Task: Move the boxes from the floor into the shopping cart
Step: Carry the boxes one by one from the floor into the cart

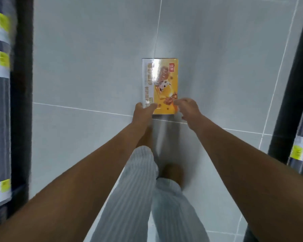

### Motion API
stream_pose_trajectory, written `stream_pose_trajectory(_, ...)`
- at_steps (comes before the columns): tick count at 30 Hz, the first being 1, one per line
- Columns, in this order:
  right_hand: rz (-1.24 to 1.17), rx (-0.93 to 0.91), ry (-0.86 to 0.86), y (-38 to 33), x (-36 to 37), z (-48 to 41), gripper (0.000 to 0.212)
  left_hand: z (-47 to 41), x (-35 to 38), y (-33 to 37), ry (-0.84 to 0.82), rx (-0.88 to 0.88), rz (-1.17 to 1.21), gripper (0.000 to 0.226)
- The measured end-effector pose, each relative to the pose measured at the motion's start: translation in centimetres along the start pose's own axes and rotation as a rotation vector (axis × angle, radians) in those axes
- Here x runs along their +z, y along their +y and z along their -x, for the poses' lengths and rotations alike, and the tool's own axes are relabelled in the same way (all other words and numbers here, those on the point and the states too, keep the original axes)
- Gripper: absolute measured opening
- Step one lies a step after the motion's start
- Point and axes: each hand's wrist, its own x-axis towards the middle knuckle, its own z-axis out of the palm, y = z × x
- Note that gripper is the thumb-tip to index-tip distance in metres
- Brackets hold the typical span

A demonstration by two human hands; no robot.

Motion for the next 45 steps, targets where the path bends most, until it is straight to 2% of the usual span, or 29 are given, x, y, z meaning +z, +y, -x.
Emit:
stream_pose_trajectory(1, 0.014, -0.009, 0.015, 0.5, 0.7, -2.1, 0.018, -2.2, 0.4, -0.4, 0.003, 0.005, 0.007, 0.065)
stream_pose_trajectory(3, 0.027, -0.021, 0.055, 1.5, 2.0, -6.5, 0.065, -6.4, 1.2, -1.0, 0.006, 0.017, -0.002, 0.064)
stream_pose_trajectory(5, 0.046, -0.034, 0.107, 2.9, 3.0, -11.0, 0.083, -10.9, 2.0, -1.9, 0.015, 0.017, -0.01, 0.062)
stream_pose_trajectory(9, 0.002, -0.041, -0.014, 4.6, 3.3, -15.7, 0.079, -16.1, 2.8, -2.6, 0.043, 0.025, 0.007, 0.053)
stream_pose_trajectory(11, 0.0, -0.044, -0.064, 5.9, 3.7, -17.9, 0.093, -17.6, 3.0, -3.1, 0.043, 0.053, 0.022, 0.051)
stream_pose_trajectory(12, 0.001, -0.057, -0.08, 6.9, 3.8, -19.5, 0.095, -18.0, 3.0, -3.2, 0.043, 0.074, 0.028, 0.044)
stream_pose_trajectory(15, -0.029, -0.092, -0.158, 8.8, 3.7, -22.8, 0.08, -18.2, 2.9, -3.4, 0.002, 0.078, 0.026, 0.015)
stream_pose_trajectory(18, -0.046, -0.103, -0.174, 5.8, 3.4, -17.3, 0.075, -17.0, 2.2, -3.2, -0.063, 0.045, 0.038, 0.01)
stream_pose_trajectory(20, -0.009, -0.149, -0.18, 4.2, 3.0, -13.8, 0.057, -14.9, 1.8, -3.1, -0.075, 0.037, 0.057, 0.012)
stream_pose_trajectory(25, 0.083, -0.277, -0.056, 1.9, 0.7, -5.9, 0.025, -6.9, 0.1, -1.9, -0.095, 0.033, 0.204, 0.026)
stream_pose_trajectory(27, 0.092, -0.29, -0.016, 1.2, -0.1, -2.3, 0.026, -3.5, -0.6, -1.8, -0.082, 0.035, 0.258, 0.038)
stream_pose_trajectory(30, 0.155, -0.346, 0.016, 0.9, -0.8, 3.7, 0.031, 2.1, -2.2, -2.8, 0.027, 0.039, 0.36, 0.047)
stream_pose_trajectory(35, 0.255, -0.39, -0.07, 1.7, -1.0, 15.2, 0.03, 12.9, -6.2, -6.0, 0.124, 0.037, 0.529, 0.048)
stream_pose_trajectory(37, 0.279, -0.386, -0.126, 2.4, -0.9, 19.9, 0.033, 17.6, -8.3, -8.1, 0.105, 0.036, 0.56, 0.046)
stream_pose_trajectory(40, 0.334, -0.356, -0.22, 4.0, -0.5, 26.0, 0.029, 23.9, -10.5, -12.1, 0.056, -0.021, 0.566, 0.082)
stream_pose_trajectory(41, 0.354, -0.357, -0.237, 4.7, -0.3, 27.4, 0.029, 25.8, -11.1, -13.1, 0.045, -0.041, 0.557, 0.087)
stream_pose_trajectory(45, 0.556, -0.389, -0.286, 7.2, 1.9, 34.1, 0.036, 33.4, -13.5, -19.2, 0.066, -0.018, 0.611, 0.087)
